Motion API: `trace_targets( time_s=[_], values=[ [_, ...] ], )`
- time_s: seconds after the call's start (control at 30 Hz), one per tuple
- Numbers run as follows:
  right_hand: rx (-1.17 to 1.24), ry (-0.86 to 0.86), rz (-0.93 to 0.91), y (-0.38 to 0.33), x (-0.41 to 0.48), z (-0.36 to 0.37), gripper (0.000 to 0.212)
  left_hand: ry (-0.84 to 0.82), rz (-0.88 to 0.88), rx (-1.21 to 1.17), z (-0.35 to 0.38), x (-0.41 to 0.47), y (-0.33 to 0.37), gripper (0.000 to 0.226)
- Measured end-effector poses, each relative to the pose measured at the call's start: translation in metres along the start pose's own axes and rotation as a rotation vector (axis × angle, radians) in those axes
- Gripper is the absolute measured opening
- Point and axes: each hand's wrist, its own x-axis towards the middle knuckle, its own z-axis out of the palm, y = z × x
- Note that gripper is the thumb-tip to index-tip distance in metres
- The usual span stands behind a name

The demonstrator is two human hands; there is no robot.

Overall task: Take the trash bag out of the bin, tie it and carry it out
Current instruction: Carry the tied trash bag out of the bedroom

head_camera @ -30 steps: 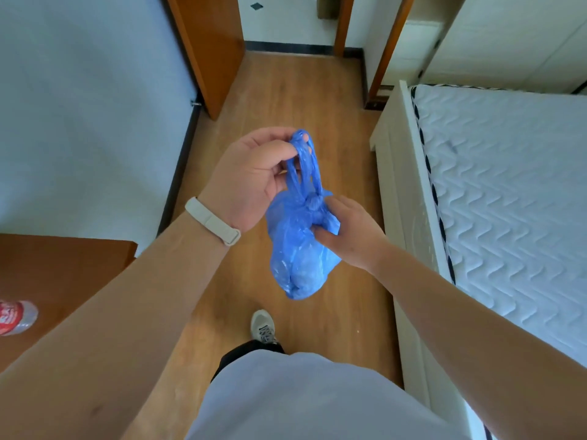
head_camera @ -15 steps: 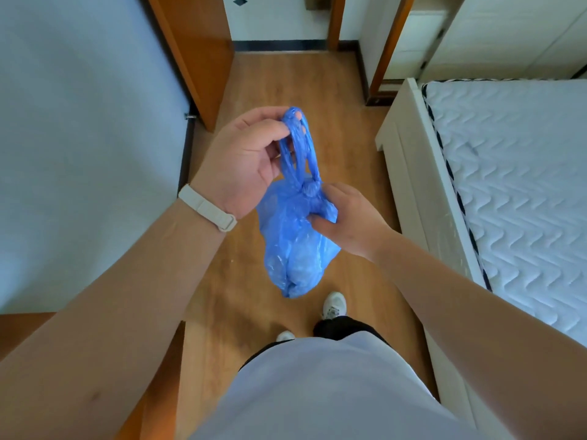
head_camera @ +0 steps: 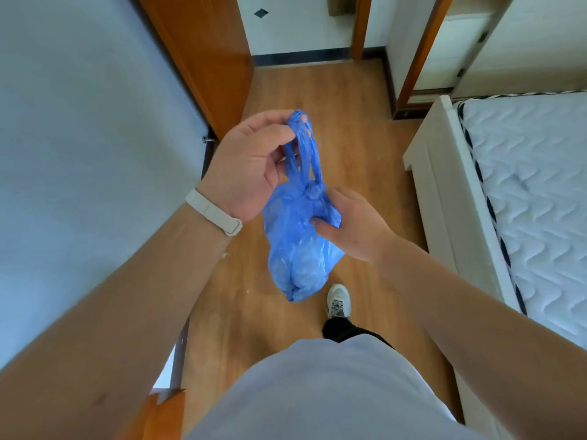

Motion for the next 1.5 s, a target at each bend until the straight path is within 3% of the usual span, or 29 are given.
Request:
trace_targets(
  time_s=[0.53, 0.8, 1.2, 1.5],
  values=[
    [-0.016, 0.062, -0.039, 0.056, 0.163, -0.104, 0.021, -0.039, 0.073, -0.005, 0.034, 0.181, 0.038, 0.017],
    [-0.066, 0.028, 0.049, 0.064, 0.253, -0.100, 0.041, -0.108, 0.060, -0.032, -0.010, 0.274, 0.050, 0.016],
    [-0.200, 0.149, 0.113, 0.032, 0.440, -0.090, 0.034, -0.195, -0.009, -0.137, -0.110, 0.445, 0.115, 0.013],
    [-0.212, 0.206, 0.190, 0.036, 0.526, -0.099, 0.039, -0.266, -0.039, -0.116, -0.133, 0.540, 0.142, 0.013]
  ],
)
